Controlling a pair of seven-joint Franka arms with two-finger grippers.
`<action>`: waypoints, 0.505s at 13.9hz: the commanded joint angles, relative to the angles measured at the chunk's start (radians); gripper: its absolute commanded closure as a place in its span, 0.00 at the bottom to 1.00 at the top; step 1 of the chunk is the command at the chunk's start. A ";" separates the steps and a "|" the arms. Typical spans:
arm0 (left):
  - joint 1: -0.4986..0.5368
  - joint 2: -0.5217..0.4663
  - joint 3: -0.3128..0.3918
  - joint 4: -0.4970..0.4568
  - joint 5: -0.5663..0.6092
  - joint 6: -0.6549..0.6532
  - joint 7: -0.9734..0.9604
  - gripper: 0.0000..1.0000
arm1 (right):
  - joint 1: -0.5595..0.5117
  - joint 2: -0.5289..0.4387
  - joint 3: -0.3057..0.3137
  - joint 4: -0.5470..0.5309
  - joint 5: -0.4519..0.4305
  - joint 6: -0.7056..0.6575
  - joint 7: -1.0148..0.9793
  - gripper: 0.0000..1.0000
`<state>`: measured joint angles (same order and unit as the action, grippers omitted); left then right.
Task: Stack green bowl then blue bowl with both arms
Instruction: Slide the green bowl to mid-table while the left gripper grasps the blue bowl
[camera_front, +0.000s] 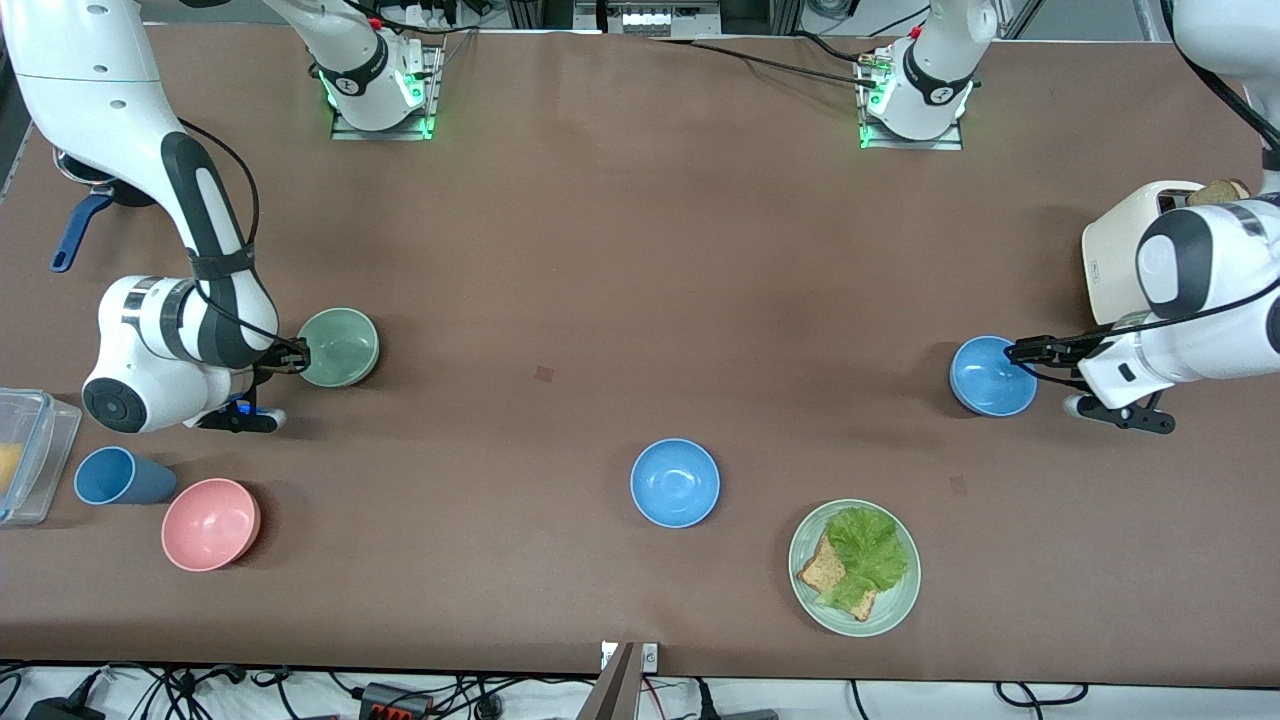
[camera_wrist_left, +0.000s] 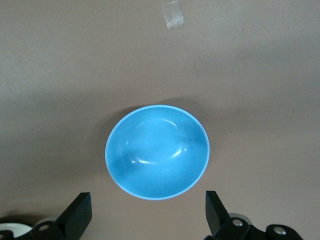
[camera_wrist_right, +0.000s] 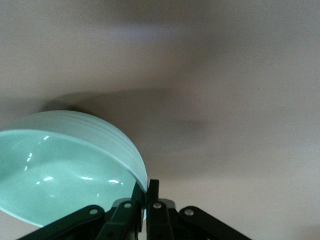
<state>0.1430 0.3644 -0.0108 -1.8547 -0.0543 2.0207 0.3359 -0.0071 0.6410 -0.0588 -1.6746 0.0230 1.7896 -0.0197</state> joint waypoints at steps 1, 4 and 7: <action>0.027 -0.001 -0.006 -0.029 -0.016 0.062 0.058 0.00 | 0.006 -0.020 0.043 0.013 0.031 -0.004 0.003 1.00; 0.041 0.030 -0.008 -0.020 -0.018 0.085 0.083 0.00 | 0.015 -0.044 0.098 0.039 0.142 -0.018 0.007 1.00; 0.061 0.068 -0.011 -0.023 -0.018 0.136 0.127 0.00 | 0.122 -0.038 0.140 0.098 0.156 -0.015 0.136 1.00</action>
<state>0.1783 0.4056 -0.0113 -1.8780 -0.0544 2.1239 0.4139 0.0395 0.6072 0.0716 -1.6094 0.1671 1.7893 0.0318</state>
